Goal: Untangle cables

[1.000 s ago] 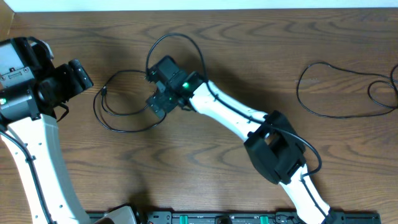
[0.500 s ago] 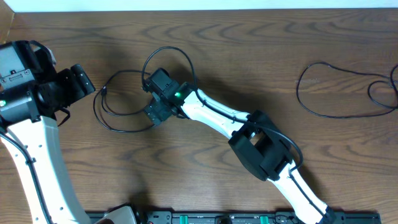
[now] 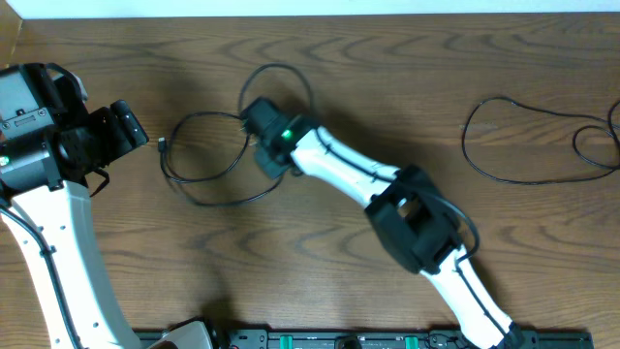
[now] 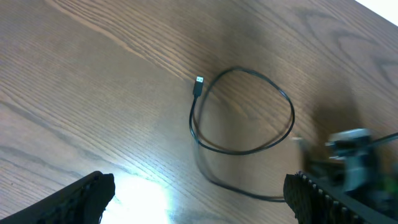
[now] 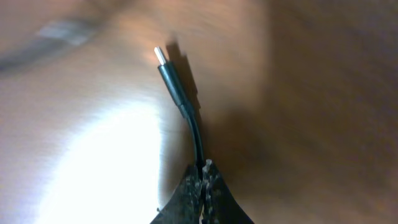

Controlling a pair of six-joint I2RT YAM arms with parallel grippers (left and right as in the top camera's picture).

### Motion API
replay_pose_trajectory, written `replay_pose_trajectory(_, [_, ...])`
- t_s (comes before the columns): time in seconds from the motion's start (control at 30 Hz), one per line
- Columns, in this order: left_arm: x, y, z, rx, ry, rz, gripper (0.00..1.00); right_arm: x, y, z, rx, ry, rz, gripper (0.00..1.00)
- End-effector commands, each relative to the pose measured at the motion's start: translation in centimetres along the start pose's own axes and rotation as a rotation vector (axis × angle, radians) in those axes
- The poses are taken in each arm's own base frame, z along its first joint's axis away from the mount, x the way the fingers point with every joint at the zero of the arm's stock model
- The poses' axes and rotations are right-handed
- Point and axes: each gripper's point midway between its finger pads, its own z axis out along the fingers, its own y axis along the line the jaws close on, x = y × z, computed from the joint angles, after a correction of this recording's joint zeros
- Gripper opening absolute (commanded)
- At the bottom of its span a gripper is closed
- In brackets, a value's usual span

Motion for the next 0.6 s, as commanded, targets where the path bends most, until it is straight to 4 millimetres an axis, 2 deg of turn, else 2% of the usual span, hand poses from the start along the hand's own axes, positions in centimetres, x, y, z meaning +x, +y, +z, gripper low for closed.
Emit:
replay_pose_trajectory(0.0, [-0.6,0.0,-0.8,0.001,-0.031,-0.010,0.93,0.7,-10.3,-1.8,0.236,0.034,0.077,0.01])
replay_pose_trajectory(0.03, [-0.6,0.0,-0.8,0.001,-0.032,-0.010,0.93,0.0,-11.5,-3.4,0.253,0.016,0.087,0.01])
replay_pose_trajectory(0.1, [-0.6,0.0,-0.8,0.002,-0.031,-0.010,0.93,-1.4,-14.2,-7.9,0.281,-0.034,0.127,0.01])
replay_pose_trajectory(0.17, [-0.6,0.0,-0.8,0.002,-0.031,-0.010,0.93,-2.5,-16.6,-13.1,0.296,-0.093,0.179,0.01])
replay_pose_trajectory(0.23, [-0.6,-0.1,-0.8,0.006,-0.031,-0.009,0.93,-3.4,-18.9,-19.3,0.319,-0.174,0.229,0.01])
replay_pose_trajectory(0.27, [-0.6,-0.3,-0.8,0.016,-0.029,-0.009,0.93,-3.7,-20.6,-24.3,0.339,-0.251,0.269,0.01])
replay_pose_trajectory(0.3, [-0.6,-0.4,-0.8,0.025,-0.028,-0.009,0.93,-3.7,-21.6,-27.7,0.354,-0.306,0.295,0.01])
replay_pose_trajectory(0.4, [-0.6,-0.5,-0.8,0.028,-0.027,-0.009,0.93,-2.9,-24.6,-35.6,0.408,-0.443,0.365,0.01])
replay_pose_trajectory(0.43, [-0.6,-0.5,-0.8,0.027,-0.026,-0.009,0.93,-2.2,-26.0,-38.3,0.435,-0.489,0.399,0.01])
replay_pose_trajectory(0.47, [-0.6,-0.5,-0.8,0.027,-0.026,-0.010,0.93,-1.5,-27.1,-40.0,0.456,-0.516,0.425,0.01])
replay_pose_trajectory(0.5, [-0.6,-0.5,-0.8,0.027,-0.025,-0.009,0.93,0.1,-29.3,-42.9,0.503,-0.558,0.479,0.01])
replay_pose_trajectory(0.57, [-0.6,-0.5,-0.7,0.028,-0.025,-0.010,0.93,2.3,-31.7,-45.7,0.550,-0.593,0.542,0.01])
